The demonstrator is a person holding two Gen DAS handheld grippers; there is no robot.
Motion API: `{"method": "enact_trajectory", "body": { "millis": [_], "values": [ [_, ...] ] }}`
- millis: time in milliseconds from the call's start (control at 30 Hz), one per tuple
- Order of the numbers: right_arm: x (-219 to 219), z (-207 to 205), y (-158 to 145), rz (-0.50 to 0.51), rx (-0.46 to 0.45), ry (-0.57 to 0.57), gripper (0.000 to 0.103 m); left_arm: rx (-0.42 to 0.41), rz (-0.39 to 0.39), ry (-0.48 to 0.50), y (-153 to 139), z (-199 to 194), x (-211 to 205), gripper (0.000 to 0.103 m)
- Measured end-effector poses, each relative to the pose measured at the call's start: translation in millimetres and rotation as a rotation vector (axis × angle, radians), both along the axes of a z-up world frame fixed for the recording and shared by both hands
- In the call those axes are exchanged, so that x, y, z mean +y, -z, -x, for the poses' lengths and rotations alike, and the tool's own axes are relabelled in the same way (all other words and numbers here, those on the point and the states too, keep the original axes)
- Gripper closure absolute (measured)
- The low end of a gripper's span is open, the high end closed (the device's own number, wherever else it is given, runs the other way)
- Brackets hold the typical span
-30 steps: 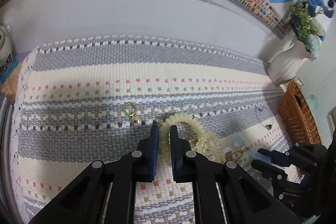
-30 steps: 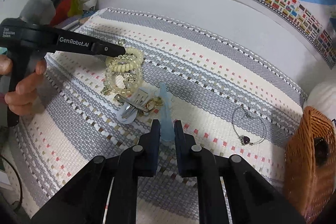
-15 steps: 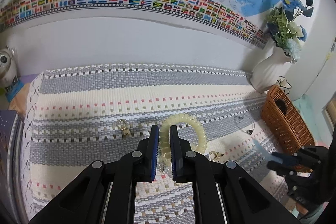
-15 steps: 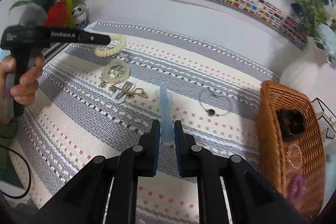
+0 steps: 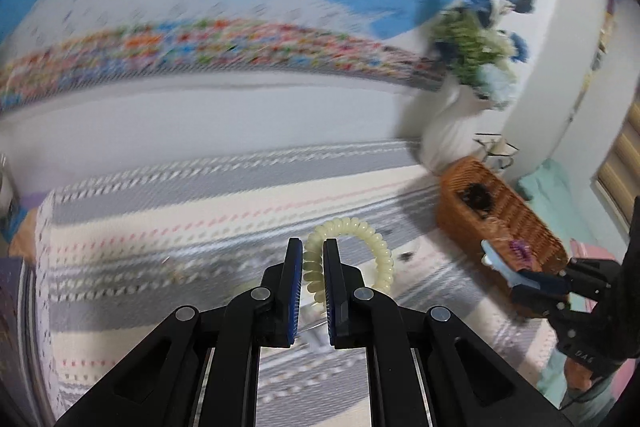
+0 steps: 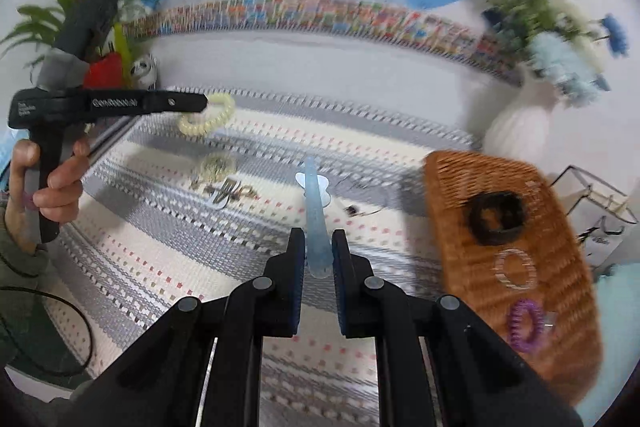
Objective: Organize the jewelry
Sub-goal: 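Carry the cream bracelet in the left tool into the basket while the right tool carries the blue piece, then open the left tool to drop the cream bracelet while the right tool releases the blue piece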
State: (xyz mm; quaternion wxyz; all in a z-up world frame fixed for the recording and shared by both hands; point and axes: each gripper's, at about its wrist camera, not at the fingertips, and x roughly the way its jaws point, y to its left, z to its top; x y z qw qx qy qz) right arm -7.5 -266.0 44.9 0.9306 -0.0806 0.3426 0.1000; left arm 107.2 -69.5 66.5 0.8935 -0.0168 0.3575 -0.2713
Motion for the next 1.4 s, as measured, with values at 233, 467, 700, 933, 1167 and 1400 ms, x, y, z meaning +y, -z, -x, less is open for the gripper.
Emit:
{"method": "enact_trajectory", "body": {
  "millis": [233,467,700,933,1167,1400],
  "values": [
    [-71.9,45.0,-43.9,-0.004,-0.097,0.153,0.088,-0.019,0.007,0.171,-33.1,11.6,-95.4,0.093],
    [-155.5,53.0,-32.4,-0.071,0.046,0.272,0.088,0.063,0.002,0.328,-26.1,10.5,-203.6,0.093],
    [-181.2,47.6,3.5,-0.146,0.209,0.236,0.088,0.168,-0.053,0.390,6.6,8.7,-260.2,0.093],
    [-183.9,28.0,24.4,-0.274,0.331,0.141,0.088,0.207,-0.101,0.400,30.3,6.9,-272.8,0.093],
    [-174.7,24.6,28.6,-0.198,0.319,0.178,0.088,0.162,-0.141,0.414,33.3,11.0,-276.7,0.092],
    [-173.9,24.6,27.0,-0.194,0.335,0.208,0.085,0.174,-0.126,0.415,29.5,12.0,-264.1,0.085]
  ]
}}
